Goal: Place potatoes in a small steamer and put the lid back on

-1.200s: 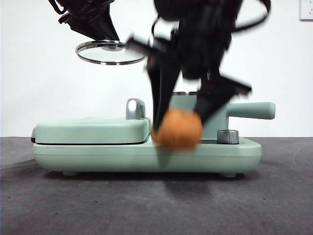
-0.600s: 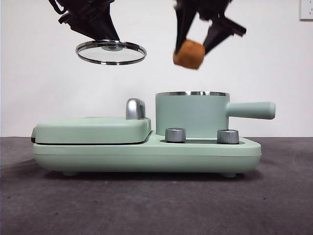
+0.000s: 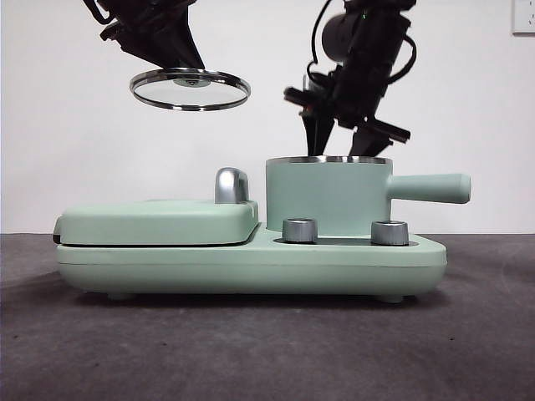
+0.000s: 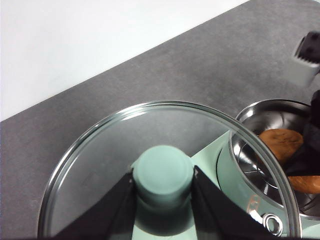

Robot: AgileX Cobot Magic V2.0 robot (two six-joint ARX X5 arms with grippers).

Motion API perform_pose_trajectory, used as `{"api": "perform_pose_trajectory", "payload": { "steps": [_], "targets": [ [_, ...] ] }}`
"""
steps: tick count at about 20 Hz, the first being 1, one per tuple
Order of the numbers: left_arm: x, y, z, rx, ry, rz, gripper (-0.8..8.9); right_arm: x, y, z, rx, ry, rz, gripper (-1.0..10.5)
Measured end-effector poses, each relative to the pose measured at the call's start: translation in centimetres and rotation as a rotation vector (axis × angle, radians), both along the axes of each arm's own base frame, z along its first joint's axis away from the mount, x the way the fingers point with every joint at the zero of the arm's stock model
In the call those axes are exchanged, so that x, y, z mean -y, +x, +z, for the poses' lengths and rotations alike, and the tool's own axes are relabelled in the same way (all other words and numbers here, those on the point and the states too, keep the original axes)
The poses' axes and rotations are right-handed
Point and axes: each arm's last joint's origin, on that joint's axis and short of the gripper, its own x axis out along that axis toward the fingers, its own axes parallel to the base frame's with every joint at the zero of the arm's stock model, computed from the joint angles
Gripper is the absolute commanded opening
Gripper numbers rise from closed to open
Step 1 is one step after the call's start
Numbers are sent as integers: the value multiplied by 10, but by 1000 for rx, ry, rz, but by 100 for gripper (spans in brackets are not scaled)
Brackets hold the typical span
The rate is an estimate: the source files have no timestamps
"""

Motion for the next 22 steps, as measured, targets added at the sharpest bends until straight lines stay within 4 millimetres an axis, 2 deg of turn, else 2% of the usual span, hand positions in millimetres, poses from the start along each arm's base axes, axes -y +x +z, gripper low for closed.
{"api": "perform_pose_trajectory", "payload": {
  "steps": [5,8,10,14,16,20,22],
  "targets": [
    [2,-1,0,1,0,-6,18,2,2,-3,2,-28,8,411],
    [2,-1,0,1,0,-6,18,2,1,-1,-2,-26,12,431],
    [2,-1,0,1,0,-6,18,4,-3,10,-15,-33,12,431],
    [5,-2,0,2,0,-13,18,6,-13,62,95,-12,51,430],
    [10,-3,0,1,0,-26,18,11,-26,84,150,2,60,430],
    [20,-7,0,-5,1,-56,18,27,-70,131,252,33,72,430],
    [26,-10,0,-5,2,-74,18,38,-103,151,291,41,87,430]
  ]
}}
